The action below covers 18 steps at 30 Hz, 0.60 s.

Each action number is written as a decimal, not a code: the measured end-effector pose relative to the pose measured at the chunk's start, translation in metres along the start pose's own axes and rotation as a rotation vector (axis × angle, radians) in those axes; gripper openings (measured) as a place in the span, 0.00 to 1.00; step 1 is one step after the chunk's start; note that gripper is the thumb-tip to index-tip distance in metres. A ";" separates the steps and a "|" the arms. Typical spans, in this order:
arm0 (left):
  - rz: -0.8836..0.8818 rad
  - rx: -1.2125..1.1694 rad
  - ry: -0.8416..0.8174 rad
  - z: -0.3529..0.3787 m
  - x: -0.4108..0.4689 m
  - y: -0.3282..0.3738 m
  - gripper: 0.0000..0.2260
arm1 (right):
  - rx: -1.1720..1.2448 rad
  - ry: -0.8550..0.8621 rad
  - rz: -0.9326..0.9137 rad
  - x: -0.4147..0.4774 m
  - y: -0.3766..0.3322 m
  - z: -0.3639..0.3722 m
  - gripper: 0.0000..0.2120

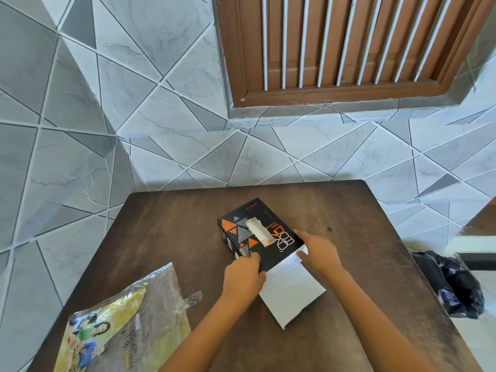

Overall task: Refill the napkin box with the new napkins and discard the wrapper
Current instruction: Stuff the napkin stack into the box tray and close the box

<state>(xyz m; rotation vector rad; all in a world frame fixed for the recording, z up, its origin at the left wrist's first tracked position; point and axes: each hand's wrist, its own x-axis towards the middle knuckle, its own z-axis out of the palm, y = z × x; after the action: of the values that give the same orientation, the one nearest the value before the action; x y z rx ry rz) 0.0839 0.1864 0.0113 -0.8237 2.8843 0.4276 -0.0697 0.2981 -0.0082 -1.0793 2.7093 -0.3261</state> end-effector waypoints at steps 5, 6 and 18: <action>-0.010 -0.060 0.067 -0.017 0.019 -0.013 0.12 | 0.117 0.054 0.121 -0.010 -0.002 0.016 0.30; -0.021 -0.085 0.094 -0.022 0.026 -0.017 0.12 | 0.142 0.058 0.135 -0.013 -0.006 0.020 0.30; -0.034 -0.007 -0.188 -0.040 0.095 -0.064 0.39 | 0.133 0.007 0.211 -0.021 -0.031 0.029 0.48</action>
<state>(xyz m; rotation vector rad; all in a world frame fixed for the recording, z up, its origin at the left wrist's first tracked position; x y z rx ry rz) 0.0361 0.0748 0.0165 -0.7872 2.6943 0.4841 -0.0269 0.2870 -0.0247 -0.7511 2.7310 -0.4662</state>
